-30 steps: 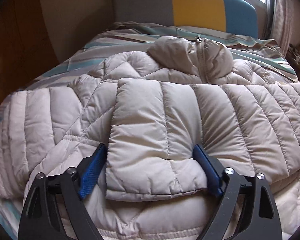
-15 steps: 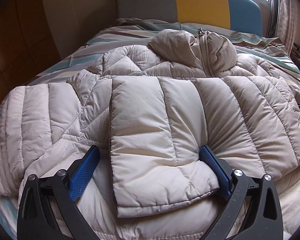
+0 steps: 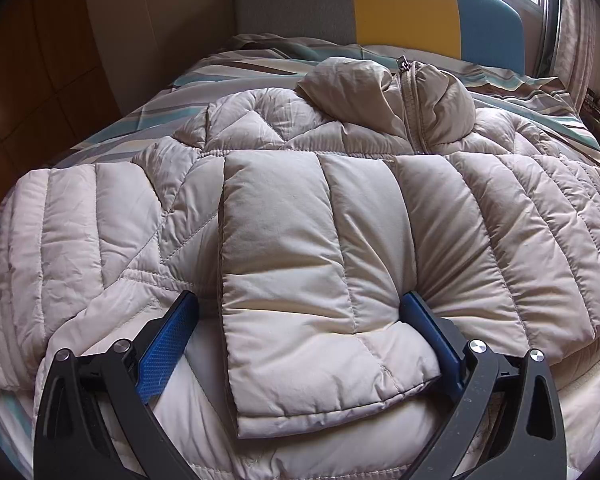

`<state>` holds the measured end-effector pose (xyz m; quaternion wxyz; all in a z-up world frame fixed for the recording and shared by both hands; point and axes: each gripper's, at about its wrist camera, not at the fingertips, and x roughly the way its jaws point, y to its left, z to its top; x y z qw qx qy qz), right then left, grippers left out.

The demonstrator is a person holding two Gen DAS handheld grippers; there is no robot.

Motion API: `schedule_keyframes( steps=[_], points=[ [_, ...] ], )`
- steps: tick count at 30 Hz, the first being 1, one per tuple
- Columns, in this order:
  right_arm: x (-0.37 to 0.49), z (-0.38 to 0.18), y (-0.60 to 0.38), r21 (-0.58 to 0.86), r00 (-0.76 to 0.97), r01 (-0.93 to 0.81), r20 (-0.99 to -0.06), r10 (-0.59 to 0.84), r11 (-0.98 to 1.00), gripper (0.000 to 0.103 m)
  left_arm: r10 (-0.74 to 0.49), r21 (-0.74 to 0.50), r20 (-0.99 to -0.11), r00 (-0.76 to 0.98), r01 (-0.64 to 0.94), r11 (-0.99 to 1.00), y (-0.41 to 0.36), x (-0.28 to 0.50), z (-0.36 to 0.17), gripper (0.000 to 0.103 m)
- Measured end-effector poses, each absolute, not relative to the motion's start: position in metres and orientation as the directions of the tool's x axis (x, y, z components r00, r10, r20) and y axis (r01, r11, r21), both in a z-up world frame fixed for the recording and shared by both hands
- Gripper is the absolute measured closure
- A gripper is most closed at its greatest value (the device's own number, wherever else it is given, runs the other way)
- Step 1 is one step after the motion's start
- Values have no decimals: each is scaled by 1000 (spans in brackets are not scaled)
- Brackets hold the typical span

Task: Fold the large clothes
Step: 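Move the left tool over to the other jacket sleeve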

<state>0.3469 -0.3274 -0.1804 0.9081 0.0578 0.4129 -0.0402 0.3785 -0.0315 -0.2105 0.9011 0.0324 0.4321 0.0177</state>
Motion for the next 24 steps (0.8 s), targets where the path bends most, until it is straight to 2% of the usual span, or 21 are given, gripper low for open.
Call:
schedule_keyframes(
  steps=[2,5,7,11,14,19,22,24],
  points=[
    [344,-209,-323,80,617,145,-786,-27,986,67,58,71,-778,625,-4,997,-31,379,-210,3],
    [339,-231,-323,102,632,157,-775,-20,982,65,58,71,-780,623,-4,997,-31,379,-211,3],
    [340,-231,-323,85,632,176,-774,-46,981,56,61,75,-782,621,-4,997,-31,380,-211,3],
    [340,-232,-324,76,631,186,-773,-60,980,51,61,76,-783,619,-2,997,-32,380,-211,3],
    [341,-232,-323,43,626,207,-773,-99,977,42,44,59,-786,617,3,998,-31,379,-209,3],
    [341,-233,-322,11,623,214,-771,-128,977,39,-49,-44,-780,624,23,999,-15,366,-194,3],
    [340,-232,-320,2,621,223,-771,-140,975,35,-82,-140,-736,672,-33,990,14,351,-177,3],
    [340,-232,-320,-7,621,225,-770,-149,974,34,-55,-156,-723,689,-85,984,32,343,-171,3]
  ],
)
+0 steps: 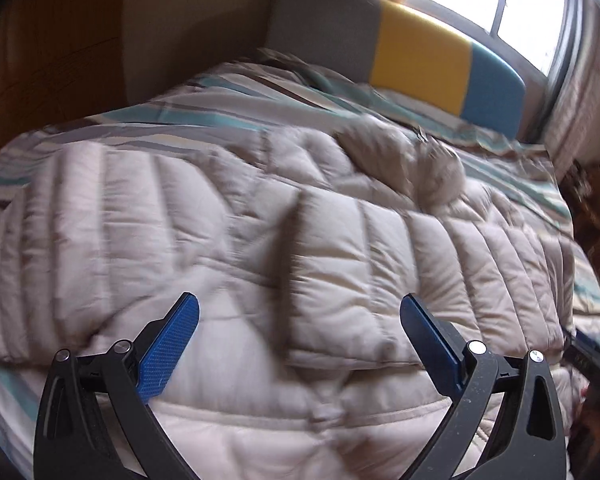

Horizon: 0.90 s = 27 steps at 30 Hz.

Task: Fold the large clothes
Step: 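Move the left tool over to the other jacket sleeve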

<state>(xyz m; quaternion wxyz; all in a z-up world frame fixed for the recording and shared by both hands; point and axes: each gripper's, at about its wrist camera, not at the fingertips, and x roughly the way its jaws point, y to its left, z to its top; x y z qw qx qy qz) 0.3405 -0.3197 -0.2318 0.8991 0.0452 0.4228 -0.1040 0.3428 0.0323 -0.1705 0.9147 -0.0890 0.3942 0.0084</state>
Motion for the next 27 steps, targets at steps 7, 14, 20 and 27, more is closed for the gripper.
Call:
schedule_keyframes(
  steps=[7,14,20,27],
  points=[
    [339,-231,-316,-43,619,234,-764,-183,971,30,31,-209,-726,687,-263,942,108,322,-163,3],
    [338,-231,-316,-60,617,241,-761,-201,969,27,118,-210,-729,674,-385,899,181,293,-163,3],
    [338,-230,-316,-64,616,242,-761,-204,968,26,194,-242,-744,639,-529,813,250,263,-170,3],
    [338,-230,-315,-69,616,243,-760,-209,968,26,280,-262,-757,591,-667,698,315,226,-179,3]
  ],
)
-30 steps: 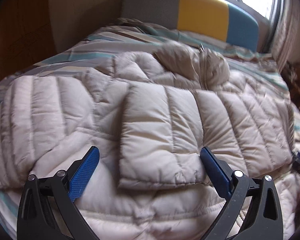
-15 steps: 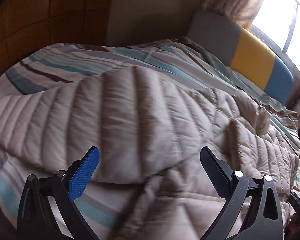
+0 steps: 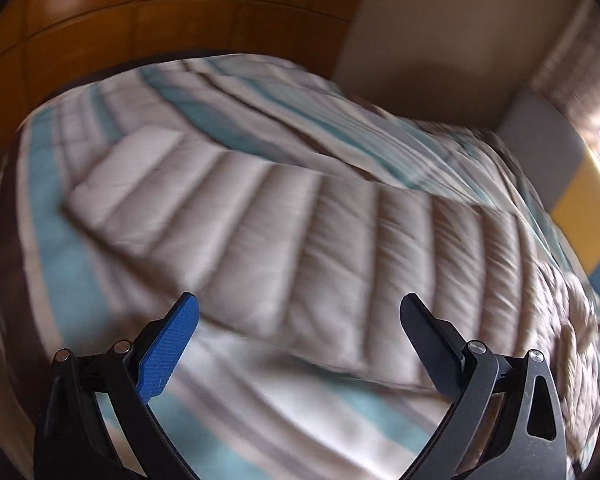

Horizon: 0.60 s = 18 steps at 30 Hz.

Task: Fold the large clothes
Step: 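Close the left tool on the other sleeve cuff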

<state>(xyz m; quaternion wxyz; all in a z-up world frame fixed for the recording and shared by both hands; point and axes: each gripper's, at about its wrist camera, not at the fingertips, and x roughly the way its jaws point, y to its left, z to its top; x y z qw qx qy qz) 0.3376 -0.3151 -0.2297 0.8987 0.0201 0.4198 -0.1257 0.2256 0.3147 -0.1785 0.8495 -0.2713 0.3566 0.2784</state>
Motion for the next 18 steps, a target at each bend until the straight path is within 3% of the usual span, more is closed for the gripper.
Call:
schedule_keyframes(
  steps=[7,12,15,16,17,18],
  points=[
    [338,-230,-315,-69,616,243,-760,-209,968,26,342,-298,-775,532,-784,544,361,201,-192,4],
    [337,-230,-316,-69,616,242,-760,-208,968,25,339,-352,-754,563,-781,516,380,207,-196,17],
    [337,-230,-315,-71,615,243,-760,-210,967,25,348,-358,-751,561,-789,499,384,220,-200,19],
    [337,-230,-316,-70,616,243,-760,-209,968,25,371,-336,-754,542,-804,491,384,224,-201,25],
    [337,-230,-316,-70,616,243,-760,-209,968,25,392,-306,-758,521,-816,491,383,229,-201,41],
    [337,-230,-316,-69,616,242,-760,-209,968,25,406,-274,-767,497,-826,493,382,233,-201,48]
  ],
)
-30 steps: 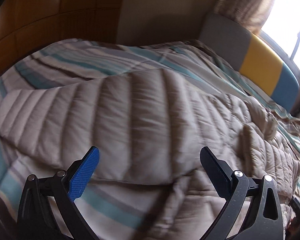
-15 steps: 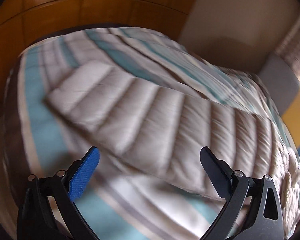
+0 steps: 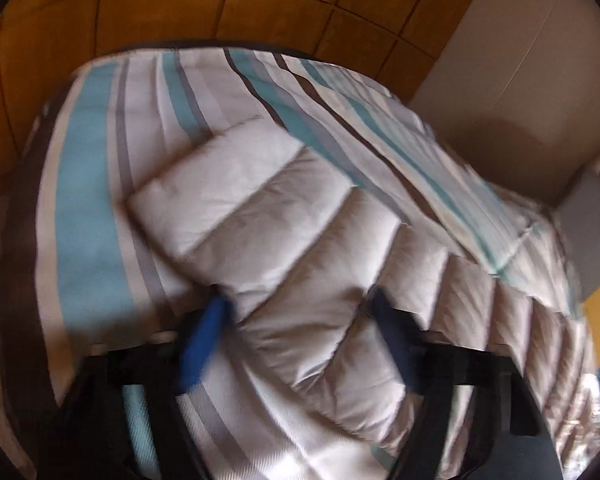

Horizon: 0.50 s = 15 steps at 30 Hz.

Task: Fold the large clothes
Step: 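Close the left tool on the other sleeve cuff, then lift the sleeve, lay it across the jacket body, open the left tool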

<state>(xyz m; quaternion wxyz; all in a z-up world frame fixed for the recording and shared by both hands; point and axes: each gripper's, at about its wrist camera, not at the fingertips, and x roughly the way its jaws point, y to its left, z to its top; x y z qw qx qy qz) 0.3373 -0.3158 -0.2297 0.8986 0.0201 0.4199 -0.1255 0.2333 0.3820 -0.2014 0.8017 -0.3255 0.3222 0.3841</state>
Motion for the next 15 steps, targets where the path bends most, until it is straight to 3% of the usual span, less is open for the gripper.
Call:
schedule_keyframes(
  steps=[2,4,8,15],
  points=[
    [337,-230,-316,-69,616,242,-760,-208,968,25,416,-259,-763,495,-823,505,380,238,-199,76],
    [337,-230,-316,-69,615,244,-760,-209,967,24,415,-260,-750,515,-807,530,375,242,-196,85],
    [337,-230,-317,-68,615,244,-760,-208,967,24,468,-249,-692,550,-790,560,358,241,-180,90],
    [337,-230,-317,-66,615,245,-761,-208,967,24,513,-221,-565,646,-717,661,307,242,-145,90]
  ],
)
